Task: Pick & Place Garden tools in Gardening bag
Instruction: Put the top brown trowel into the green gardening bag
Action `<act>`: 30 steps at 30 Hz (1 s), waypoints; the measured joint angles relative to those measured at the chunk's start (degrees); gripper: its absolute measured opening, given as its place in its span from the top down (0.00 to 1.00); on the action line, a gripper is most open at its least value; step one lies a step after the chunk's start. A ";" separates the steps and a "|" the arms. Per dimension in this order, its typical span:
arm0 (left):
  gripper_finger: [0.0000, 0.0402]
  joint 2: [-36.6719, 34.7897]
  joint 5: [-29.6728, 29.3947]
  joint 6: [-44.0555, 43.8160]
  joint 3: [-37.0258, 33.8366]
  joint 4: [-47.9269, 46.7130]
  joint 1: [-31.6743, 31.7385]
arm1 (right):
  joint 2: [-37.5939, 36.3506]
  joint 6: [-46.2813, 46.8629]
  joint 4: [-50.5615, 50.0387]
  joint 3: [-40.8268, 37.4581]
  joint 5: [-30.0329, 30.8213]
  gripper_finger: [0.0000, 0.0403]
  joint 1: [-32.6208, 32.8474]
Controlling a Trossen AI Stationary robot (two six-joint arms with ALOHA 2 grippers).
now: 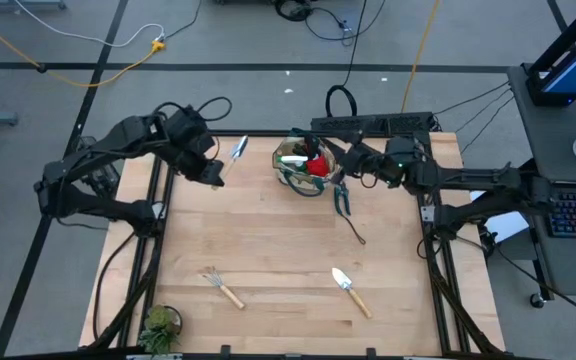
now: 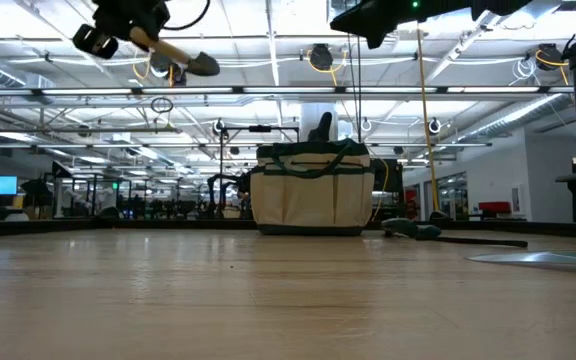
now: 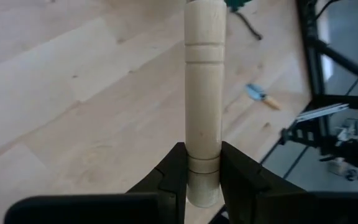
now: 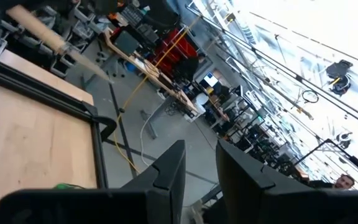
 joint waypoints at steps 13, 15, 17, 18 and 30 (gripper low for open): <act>0.83 0.98 2.47 -12.39 2.20 12.44 -4.70 | 8.03 -4.70 -3.38 7.60 -5.77 0.80 2.14; 0.83 1.27 3.30 -13.58 2.14 14.46 -5.17 | 9.51 -6.62 -5.43 9.26 -5.75 0.80 2.69; 0.83 1.86 4.19 -15.12 2.21 17.33 -5.84 | 10.88 -8.21 -6.66 10.71 -5.75 0.80 3.07; 0.83 2.02 4.36 -15.76 2.23 18.51 -6.14 | 11.42 -9.00 -7.08 11.15 -5.76 0.80 3.35; 0.83 5.76 7.39 -23.02 2.07 26.83 -8.05 | 13.25 -20.28 -7.08 12.51 -5.79 0.80 6.63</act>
